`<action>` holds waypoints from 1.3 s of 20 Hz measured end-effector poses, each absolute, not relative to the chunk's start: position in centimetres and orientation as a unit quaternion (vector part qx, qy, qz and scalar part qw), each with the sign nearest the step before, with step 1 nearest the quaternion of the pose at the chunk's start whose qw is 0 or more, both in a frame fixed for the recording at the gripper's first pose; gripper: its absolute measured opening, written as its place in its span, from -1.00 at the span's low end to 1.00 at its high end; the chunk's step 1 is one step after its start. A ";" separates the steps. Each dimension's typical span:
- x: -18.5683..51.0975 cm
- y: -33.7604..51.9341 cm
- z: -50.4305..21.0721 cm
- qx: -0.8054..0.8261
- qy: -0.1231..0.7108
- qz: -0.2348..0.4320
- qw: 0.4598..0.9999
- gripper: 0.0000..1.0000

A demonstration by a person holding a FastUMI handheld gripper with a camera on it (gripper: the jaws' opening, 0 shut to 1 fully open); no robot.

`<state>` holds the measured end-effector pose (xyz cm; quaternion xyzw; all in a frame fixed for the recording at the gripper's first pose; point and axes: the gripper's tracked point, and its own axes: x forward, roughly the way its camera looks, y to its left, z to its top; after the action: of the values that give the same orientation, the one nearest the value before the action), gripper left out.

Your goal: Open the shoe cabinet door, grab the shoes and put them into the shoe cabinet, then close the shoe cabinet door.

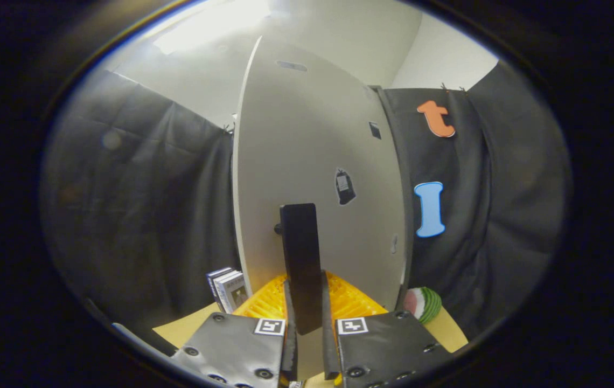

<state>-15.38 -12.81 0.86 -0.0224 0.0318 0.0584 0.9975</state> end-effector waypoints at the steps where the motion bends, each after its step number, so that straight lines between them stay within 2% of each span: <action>1: -15.8 -13.5 1.1 -0.019 0.030 0.052 0.998 -0.59; 8: -18.1 -18.2 2.1 -0.014 0.021 0.007 1.000 -0.61; 15: -19.1 -22.0 2.9 -0.003 0.003 -0.044 0.999 -0.75; 26: -22.3 -27.6 4.8 -0.002 -0.027 -0.131 0.991 -0.75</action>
<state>-22.33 -27.59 4.82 -0.0017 -0.0270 -0.1305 0.9911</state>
